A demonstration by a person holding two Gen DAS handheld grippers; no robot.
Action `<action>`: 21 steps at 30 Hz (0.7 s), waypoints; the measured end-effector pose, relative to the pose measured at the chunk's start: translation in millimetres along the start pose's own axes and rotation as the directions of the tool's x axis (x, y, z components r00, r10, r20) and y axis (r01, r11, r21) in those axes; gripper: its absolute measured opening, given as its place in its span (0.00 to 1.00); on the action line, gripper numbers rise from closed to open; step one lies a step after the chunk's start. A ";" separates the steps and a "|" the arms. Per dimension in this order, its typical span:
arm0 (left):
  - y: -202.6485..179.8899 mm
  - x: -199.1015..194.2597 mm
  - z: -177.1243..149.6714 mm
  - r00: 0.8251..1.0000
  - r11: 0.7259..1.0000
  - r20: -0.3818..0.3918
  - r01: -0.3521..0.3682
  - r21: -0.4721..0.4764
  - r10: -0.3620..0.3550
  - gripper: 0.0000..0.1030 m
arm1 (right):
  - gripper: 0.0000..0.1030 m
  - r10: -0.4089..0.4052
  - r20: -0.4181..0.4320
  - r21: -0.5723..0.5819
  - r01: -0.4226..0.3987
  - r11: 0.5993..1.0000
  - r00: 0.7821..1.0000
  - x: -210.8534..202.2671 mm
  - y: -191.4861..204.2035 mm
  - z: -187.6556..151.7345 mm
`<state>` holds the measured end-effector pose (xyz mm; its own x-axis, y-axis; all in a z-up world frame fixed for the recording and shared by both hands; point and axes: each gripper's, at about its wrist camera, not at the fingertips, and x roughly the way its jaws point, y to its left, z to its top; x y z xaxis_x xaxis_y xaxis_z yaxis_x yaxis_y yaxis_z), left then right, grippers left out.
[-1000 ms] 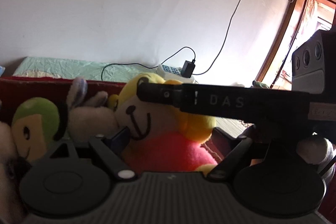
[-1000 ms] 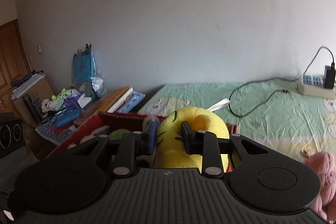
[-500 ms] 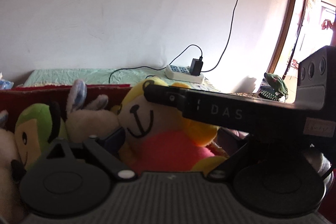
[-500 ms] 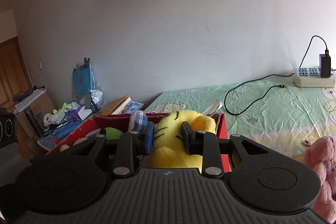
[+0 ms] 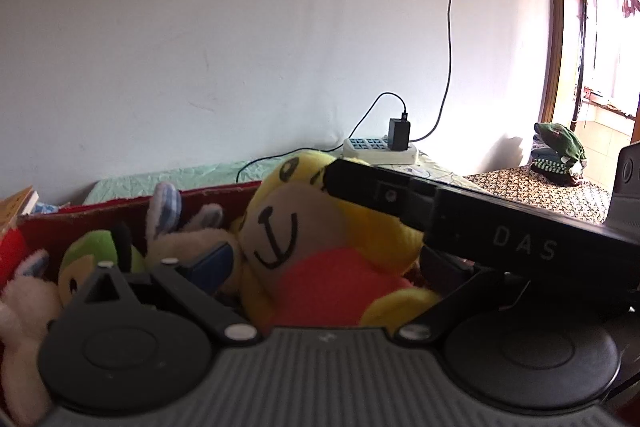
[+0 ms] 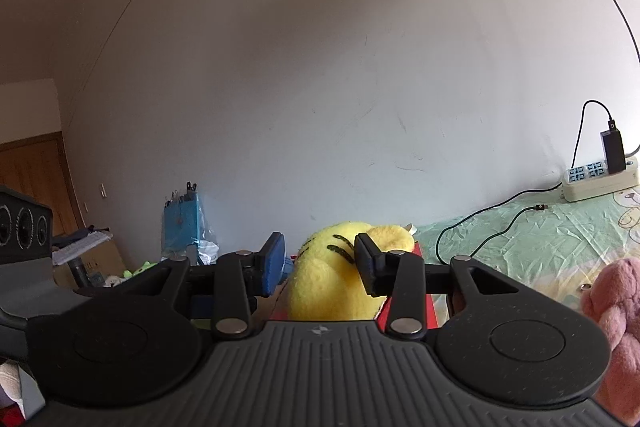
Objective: Organize objects
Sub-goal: 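Lower the yellow plush into the red box and open the right gripper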
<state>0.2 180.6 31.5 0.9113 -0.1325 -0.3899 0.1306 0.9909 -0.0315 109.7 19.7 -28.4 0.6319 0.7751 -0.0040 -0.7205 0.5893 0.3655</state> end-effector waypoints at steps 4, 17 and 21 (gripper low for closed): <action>-7.6 -1.0 -3.5 0.999 0.999 0.024 -0.033 0.034 0.032 0.98 | 0.40 0.026 0.032 0.030 -0.026 0.999 0.999 -2.2 -7.4 -4.7; -17.5 -2.7 -4.0 0.995 0.995 0.048 -0.092 0.034 0.090 0.99 | 0.43 0.042 0.055 0.036 -0.044 0.998 0.998 -0.9 -5.0 -0.9; -29.5 -11.3 -0.6 0.988 0.988 0.063 -0.144 0.048 0.141 0.99 | 0.43 0.019 0.065 -0.034 -0.017 0.999 0.998 -8.5 9.6 6.8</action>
<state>-14.2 152.9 36.2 0.9432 0.0074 -0.3321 0.0166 0.9975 0.0694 99.3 17.3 -18.5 0.6354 0.7696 0.0635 -0.7403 0.5837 0.3335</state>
